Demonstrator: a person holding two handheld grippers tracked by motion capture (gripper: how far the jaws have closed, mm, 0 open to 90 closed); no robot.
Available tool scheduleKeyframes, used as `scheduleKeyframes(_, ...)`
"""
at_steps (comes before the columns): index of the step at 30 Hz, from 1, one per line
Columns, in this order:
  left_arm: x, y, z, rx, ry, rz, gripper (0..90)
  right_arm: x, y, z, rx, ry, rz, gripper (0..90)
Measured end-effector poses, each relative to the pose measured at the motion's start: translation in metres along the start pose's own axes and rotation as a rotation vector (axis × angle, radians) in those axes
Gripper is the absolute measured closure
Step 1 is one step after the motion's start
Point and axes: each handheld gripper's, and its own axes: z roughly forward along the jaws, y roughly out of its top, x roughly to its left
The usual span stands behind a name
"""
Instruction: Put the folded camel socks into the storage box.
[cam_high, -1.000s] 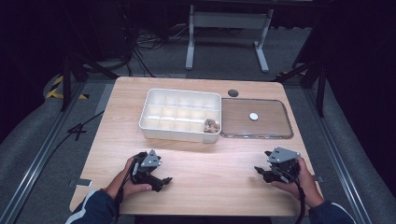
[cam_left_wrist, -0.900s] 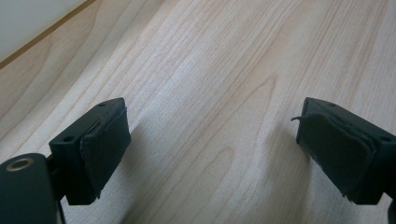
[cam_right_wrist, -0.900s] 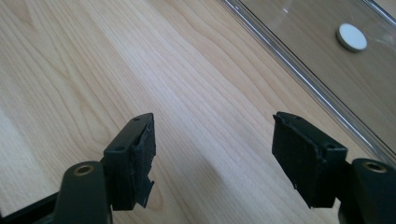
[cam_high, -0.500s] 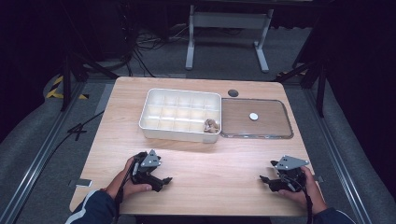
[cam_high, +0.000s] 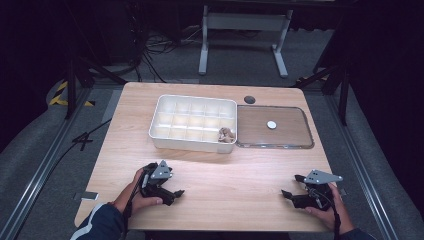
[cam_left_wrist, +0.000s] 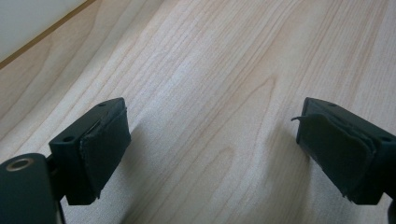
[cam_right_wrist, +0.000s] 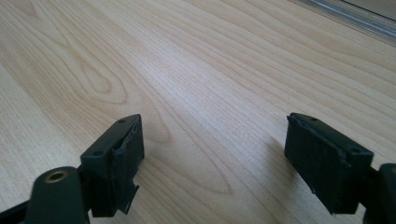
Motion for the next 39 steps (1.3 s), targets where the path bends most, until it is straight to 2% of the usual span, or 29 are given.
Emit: scheduleKeyframes(39,0.0002,0.001,0.0008,0.005,0.003,0.003,8.9,-0.0015,0.0002,0.0004,0.0,-0.008,0.008,19.3)
